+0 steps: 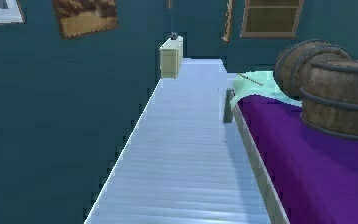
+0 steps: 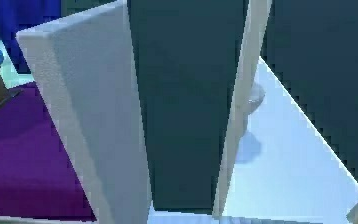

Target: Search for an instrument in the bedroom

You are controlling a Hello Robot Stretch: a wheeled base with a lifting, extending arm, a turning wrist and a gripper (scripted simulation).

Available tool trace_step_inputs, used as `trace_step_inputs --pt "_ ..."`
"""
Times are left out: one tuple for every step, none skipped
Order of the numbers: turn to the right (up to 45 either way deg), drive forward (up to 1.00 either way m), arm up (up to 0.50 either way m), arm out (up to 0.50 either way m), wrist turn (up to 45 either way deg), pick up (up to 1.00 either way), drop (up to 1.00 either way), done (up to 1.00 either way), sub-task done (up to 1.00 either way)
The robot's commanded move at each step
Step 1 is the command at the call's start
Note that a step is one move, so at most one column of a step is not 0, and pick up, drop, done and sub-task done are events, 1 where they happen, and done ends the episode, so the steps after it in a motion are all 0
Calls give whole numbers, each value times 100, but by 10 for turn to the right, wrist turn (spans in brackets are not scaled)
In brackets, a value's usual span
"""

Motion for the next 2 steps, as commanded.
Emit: trace_step_inputs --pt "0 100 0 0 0 0 0 0 0" --pt "30 0 0 0 0 0 0 0 0"
